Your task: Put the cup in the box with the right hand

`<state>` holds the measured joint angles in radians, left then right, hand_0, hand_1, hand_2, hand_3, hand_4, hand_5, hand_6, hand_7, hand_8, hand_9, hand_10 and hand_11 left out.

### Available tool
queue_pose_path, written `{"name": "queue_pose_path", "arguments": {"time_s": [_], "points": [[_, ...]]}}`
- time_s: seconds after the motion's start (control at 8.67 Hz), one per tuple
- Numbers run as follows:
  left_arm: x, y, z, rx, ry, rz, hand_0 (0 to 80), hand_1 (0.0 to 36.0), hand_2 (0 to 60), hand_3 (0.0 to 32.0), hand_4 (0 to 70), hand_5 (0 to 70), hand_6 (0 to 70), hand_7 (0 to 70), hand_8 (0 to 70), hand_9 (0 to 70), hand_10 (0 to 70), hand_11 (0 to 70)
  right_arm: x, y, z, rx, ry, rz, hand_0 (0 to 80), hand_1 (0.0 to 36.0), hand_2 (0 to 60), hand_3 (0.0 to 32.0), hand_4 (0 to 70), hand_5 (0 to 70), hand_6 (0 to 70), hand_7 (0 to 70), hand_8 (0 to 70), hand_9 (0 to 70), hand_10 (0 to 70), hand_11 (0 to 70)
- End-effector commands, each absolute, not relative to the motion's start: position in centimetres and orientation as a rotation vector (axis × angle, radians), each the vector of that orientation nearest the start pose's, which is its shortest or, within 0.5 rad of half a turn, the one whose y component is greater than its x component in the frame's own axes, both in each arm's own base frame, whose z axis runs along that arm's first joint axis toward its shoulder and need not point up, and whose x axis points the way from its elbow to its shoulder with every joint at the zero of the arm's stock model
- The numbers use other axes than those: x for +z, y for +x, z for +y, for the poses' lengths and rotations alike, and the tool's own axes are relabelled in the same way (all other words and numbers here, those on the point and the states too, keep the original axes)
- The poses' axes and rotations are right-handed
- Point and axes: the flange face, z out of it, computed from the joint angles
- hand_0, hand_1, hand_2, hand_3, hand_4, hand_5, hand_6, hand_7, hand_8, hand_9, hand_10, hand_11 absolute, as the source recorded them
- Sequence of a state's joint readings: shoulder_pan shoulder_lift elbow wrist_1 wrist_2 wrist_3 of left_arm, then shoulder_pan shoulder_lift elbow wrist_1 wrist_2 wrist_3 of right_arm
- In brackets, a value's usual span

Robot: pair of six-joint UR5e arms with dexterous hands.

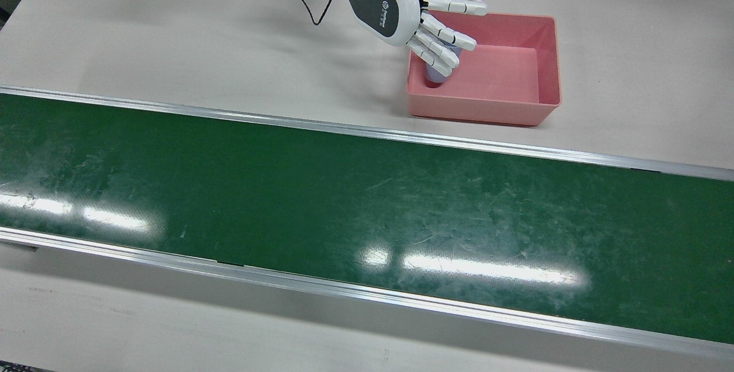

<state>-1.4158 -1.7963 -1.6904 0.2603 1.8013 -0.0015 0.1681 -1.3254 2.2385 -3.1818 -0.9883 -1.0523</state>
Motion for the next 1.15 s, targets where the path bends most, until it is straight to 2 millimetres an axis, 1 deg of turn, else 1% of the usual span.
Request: {"name": "queue_pose_path", "arguments": {"time_s": [0.0,0.12,0.23,0.35,0.46,0.58,0.69,0.81,0.92,1.04], "points": [[53.5,-2.1,-58.0,-1.921,-0.390,2.096,0.0,0.0,0.0,0.0,0.0,0.0,0.0,0.0,0.0,0.0,0.0,0.0,30.5,-29.7,-36.1,-1.484,-0.122,3.172,52.8,19.3,34.0,0.0,60.9,5.0,11.9,49.8,2.4,11.9,9.2,14.7],[53.5,-2.1,-58.0,-1.921,-0.390,2.096,0.0,0.0,0.0,0.0,0.0,0.0,0.0,0.0,0.0,0.0,0.0,0.0,34.3,-25.7,-39.0,-1.648,-0.167,3.093,53.2,19.1,30.8,0.0,59.1,5.2,12.5,52.0,3.5,13.7,9.9,15.8],[53.5,-2.1,-58.0,-1.921,-0.390,2.096,0.0,0.0,0.0,0.0,0.0,0.0,0.0,0.0,0.0,0.0,0.0,0.0,38.6,-22.0,-42.8,-1.816,-0.232,2.976,52.7,18.7,29.8,0.0,54.2,5.3,12.3,50.7,4.3,14.6,10.5,16.6],[53.5,-2.1,-58.0,-1.921,-0.390,2.096,0.0,0.0,0.0,0.0,0.0,0.0,0.0,0.0,0.0,0.0,0.0,0.0,43.3,-19.0,-45.7,-1.940,-0.248,2.894,52.6,18.5,30.5,0.0,59.9,5.3,12.8,52.5,5.8,16.9,11.4,17.9],[53.6,-2.2,-57.9,-1.922,-0.390,2.094,0.0,0.0,0.0,0.0,0.0,0.0,0.0,0.0,0.0,0.0,0.0,0.0,47.1,-15.9,-48.1,-2.032,-0.292,2.823,51.9,18.6,31.3,0.0,52.9,5.8,13.3,52.7,9.2,21.6,13.0,20.2],[53.5,-2.1,-58.0,-1.921,-0.390,2.096,0.0,0.0,0.0,0.0,0.0,0.0,0.0,0.0,0.0,0.0,0.0,0.0,49.1,-12.7,-49.5,-2.080,-0.383,2.758,50.5,18.2,32.0,0.0,40.8,6.6,14.1,53.5,14.1,28.5,15.0,23.2],[53.5,-2.1,-58.0,-1.920,-0.391,2.095,0.0,0.0,0.0,0.0,0.0,0.0,0.0,0.0,0.0,0.0,0.0,0.0,51.0,-10.8,-50.4,-2.128,-0.445,2.700,49.8,17.9,30.0,0.0,28.8,7.4,13.9,51.0,16.5,31.5,15.3,23.7],[53.5,-2.1,-57.9,-1.922,-0.390,2.094,0.0,0.0,0.0,0.0,0.0,0.0,0.0,0.0,0.0,0.0,0.0,0.0,53.3,-9.6,-51.1,-2.172,-0.466,2.642,49.8,18.1,28.8,0.0,22.6,7.5,13.1,47.0,15.8,29.9,14.6,22.9],[53.5,-2.0,-57.9,-1.920,-0.393,2.092,0.0,0.0,0.0,0.0,0.0,0.0,0.0,0.0,0.0,0.0,0.0,0.0,55.9,-8.9,-51.9,-2.224,-0.468,2.578,49.3,18.0,29.3,0.0,20.1,7.7,12.9,45.7,16.7,31.1,14.9,23.3],[53.5,-2.1,-57.9,-1.921,-0.391,2.093,0.0,0.0,0.0,0.0,0.0,0.0,0.0,0.0,0.0,0.0,0.0,0.0,57.6,-8.0,-53.3,-2.254,-0.480,2.518,49.1,17.9,29.3,0.0,18.8,7.8,13.1,46.2,17.6,32.3,15.3,23.9]]}}
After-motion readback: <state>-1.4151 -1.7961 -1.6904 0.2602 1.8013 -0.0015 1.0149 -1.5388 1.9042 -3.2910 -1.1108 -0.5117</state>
